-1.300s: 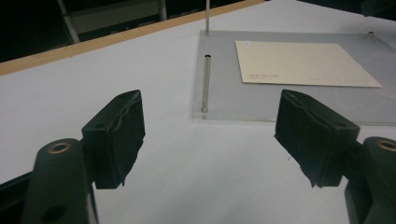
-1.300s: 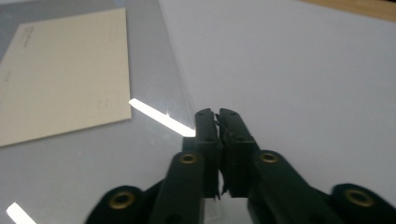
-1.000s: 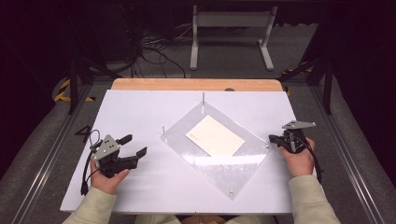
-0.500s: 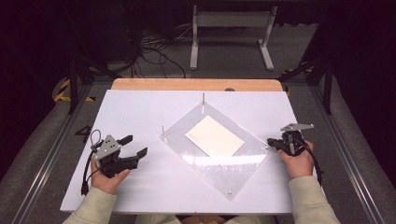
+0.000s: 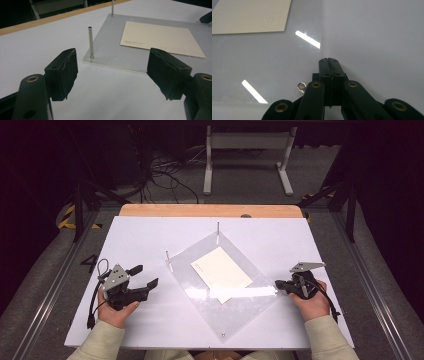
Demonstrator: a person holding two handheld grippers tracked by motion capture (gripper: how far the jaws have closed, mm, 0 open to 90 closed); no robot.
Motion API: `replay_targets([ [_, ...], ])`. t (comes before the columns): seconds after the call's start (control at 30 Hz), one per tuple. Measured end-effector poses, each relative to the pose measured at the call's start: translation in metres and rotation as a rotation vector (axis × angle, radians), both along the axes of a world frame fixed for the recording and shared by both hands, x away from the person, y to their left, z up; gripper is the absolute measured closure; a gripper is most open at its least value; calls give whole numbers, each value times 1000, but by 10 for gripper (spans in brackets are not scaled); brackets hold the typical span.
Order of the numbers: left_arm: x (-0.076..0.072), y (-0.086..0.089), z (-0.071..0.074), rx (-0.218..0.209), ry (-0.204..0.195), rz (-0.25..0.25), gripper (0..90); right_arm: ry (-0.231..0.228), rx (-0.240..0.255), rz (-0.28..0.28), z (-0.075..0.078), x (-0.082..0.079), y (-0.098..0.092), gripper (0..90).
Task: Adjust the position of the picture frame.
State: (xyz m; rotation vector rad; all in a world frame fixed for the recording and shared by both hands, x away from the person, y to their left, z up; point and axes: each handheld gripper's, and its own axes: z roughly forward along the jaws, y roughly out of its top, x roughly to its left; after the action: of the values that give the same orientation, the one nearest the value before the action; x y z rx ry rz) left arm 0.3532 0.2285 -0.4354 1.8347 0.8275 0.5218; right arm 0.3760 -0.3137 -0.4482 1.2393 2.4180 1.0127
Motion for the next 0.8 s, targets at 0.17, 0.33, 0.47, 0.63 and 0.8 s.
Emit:
replay_targets([
  [0.17,2,-1,-2,20,23,12,252,20,15,65,-1,-13,15,900],
  [0.33,4,0,-4,38,63,39,278,35,26,111,-1,-21,26,899],
  [0.47,7,0,-6,52,89,62,298,43,29,167,-2,-28,40,899],
  [0.63,11,-1,-9,67,112,76,319,51,19,235,-2,-36,55,899],
  [0.8,20,1,-12,86,162,167,546,75,36,302,-3,-43,68,899],
])
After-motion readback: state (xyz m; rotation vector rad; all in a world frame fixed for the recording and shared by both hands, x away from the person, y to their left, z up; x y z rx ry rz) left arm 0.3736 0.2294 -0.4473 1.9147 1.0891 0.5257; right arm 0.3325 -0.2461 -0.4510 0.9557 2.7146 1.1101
